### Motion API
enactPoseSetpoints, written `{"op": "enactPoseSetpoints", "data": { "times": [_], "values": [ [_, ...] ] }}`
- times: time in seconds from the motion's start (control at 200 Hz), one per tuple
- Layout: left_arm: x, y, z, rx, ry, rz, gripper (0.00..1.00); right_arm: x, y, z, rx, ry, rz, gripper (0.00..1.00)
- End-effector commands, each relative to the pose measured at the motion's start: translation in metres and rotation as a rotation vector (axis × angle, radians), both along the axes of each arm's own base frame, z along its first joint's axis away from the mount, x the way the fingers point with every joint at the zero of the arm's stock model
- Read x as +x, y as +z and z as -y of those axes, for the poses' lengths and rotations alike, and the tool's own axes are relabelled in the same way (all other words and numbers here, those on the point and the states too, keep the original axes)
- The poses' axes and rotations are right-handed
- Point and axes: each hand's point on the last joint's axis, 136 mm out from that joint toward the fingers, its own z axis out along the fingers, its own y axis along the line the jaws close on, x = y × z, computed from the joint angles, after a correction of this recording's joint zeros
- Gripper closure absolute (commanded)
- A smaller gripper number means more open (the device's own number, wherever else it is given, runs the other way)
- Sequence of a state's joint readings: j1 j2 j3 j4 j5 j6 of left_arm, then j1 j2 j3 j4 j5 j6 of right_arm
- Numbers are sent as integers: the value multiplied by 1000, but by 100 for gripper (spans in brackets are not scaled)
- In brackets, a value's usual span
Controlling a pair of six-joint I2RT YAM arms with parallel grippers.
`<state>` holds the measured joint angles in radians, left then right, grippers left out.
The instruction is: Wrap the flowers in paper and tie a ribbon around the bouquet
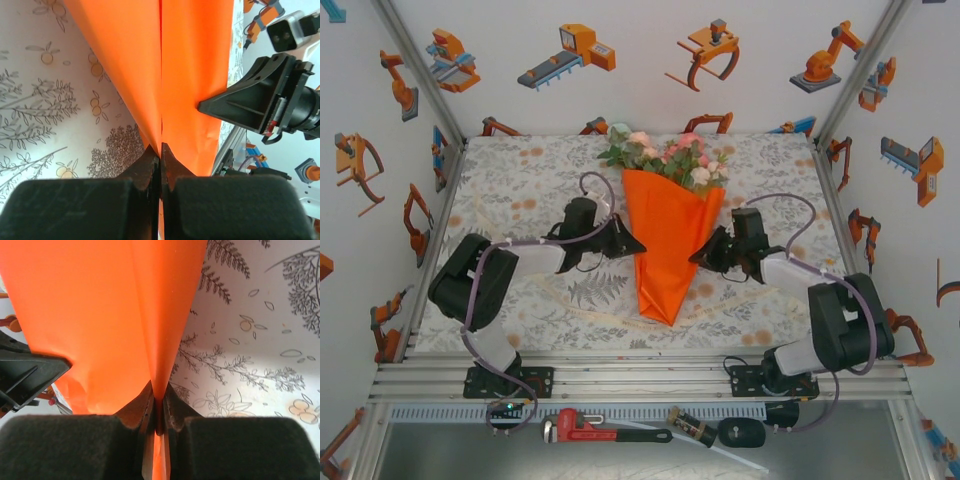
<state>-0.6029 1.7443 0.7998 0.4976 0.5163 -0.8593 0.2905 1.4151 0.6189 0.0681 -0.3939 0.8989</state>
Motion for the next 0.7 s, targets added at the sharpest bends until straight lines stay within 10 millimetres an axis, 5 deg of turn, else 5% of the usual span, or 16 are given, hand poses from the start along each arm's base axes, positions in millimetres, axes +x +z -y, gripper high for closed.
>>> {"op": "enactPoseSetpoints", "data": {
  "times": [0.0, 0.26, 0.516, 0.696],
  "values": [
    [-12, 6, 3, -20, -10, -16, 93, -18, -6, 5, -33, 17, -24, 86],
    [-39, -23, 4, 55, -11, -28, 83, -31, -23, 12, -51, 2, -46, 82],
    [-33, -33, -5, 82, 49, -14, 62, -20, -19, 16, -84, -24, -40, 50],
    [-32, -29, -19, 130, 91, 17, 46, -19, -12, 29, -157, -57, -33, 37]
  ]
}}
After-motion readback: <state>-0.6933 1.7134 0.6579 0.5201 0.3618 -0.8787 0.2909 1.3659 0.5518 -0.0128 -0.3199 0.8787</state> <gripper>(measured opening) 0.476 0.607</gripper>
